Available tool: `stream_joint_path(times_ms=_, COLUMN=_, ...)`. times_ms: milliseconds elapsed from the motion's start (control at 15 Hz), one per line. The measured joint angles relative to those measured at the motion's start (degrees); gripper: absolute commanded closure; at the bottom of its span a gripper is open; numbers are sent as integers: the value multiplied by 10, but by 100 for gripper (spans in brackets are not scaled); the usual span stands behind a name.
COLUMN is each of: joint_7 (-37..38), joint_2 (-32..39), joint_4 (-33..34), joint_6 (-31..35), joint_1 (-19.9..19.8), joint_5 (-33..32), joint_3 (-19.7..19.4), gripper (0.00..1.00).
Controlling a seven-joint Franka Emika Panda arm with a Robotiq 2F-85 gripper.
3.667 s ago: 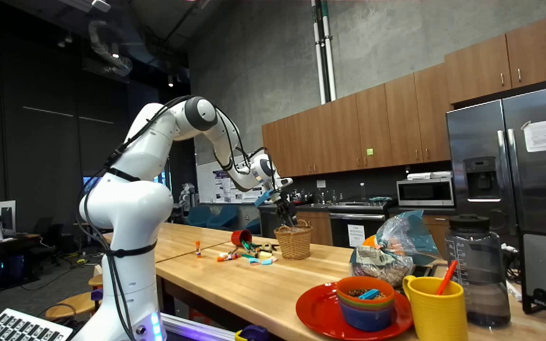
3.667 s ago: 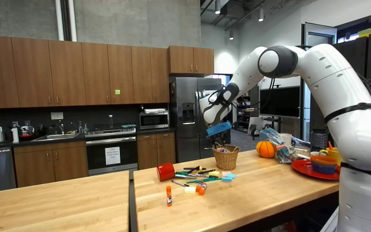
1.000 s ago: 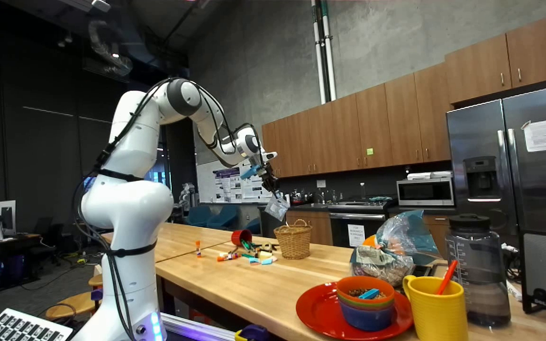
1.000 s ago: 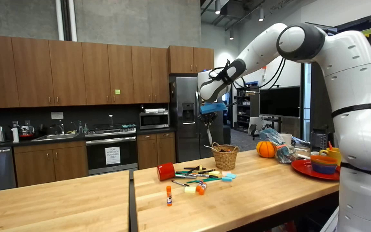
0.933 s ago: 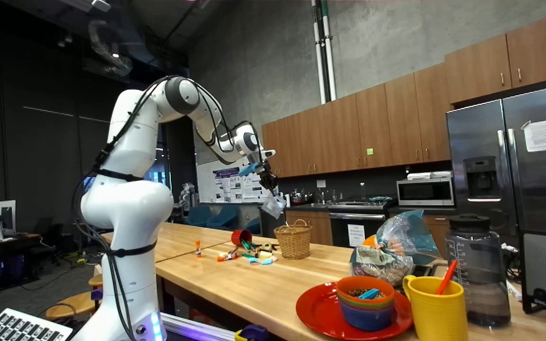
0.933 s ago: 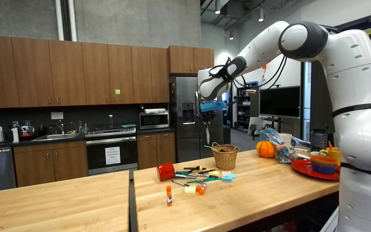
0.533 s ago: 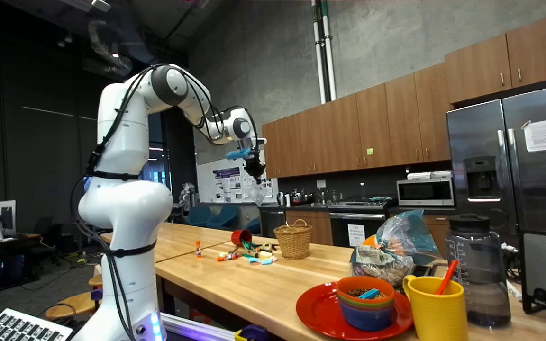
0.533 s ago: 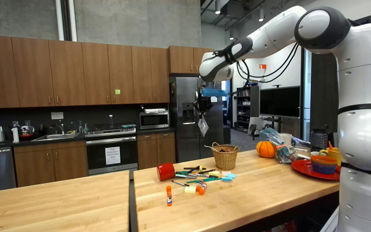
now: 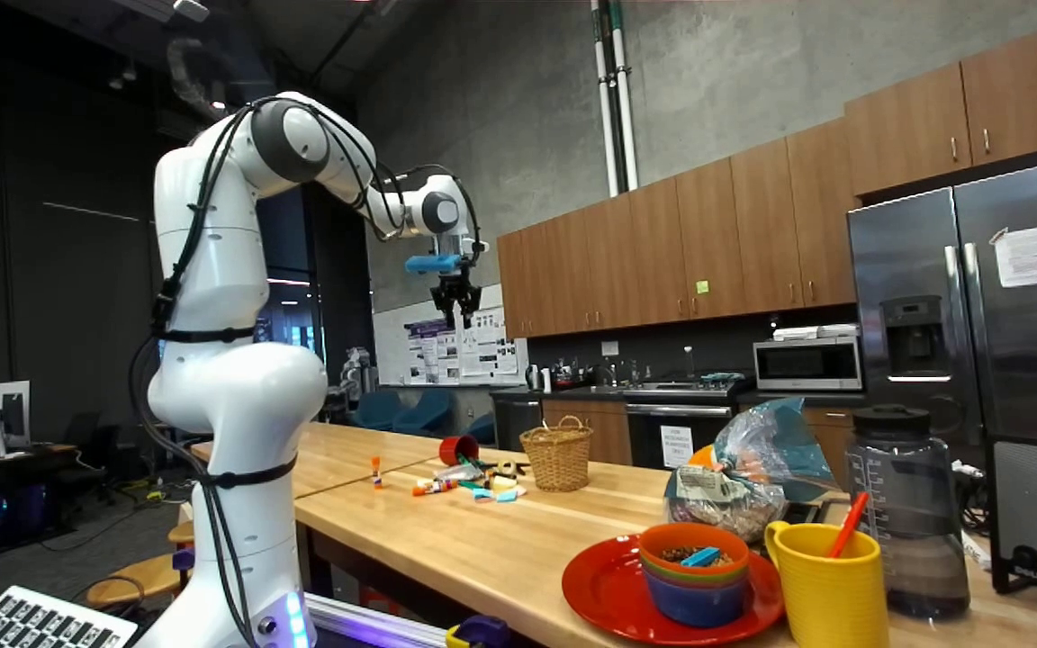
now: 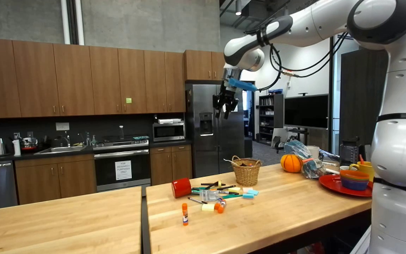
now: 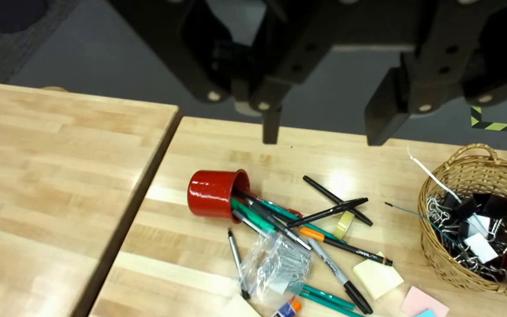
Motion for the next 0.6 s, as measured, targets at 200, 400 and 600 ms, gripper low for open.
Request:
stream_joint_path(times_ms=200, joint_7=-3, joint_2=-12, joint_4=-10, joint_6=-32, joint_1=1, joint_5=8, joint_3=7, gripper=1)
stream_joint_path(times_ms=400, joint_7=-2, joint_2=-18, joint_4=-24, joint_6=-74, joint_1=3, joint_5=8, joint_3=20, gripper=0)
stream_joint_path(times_ms=600, joint_7=2, joint_2=-23, joint_4=-39, joint_6=-114, joint_1=5, joint_5=8, joint_3=37, gripper=0)
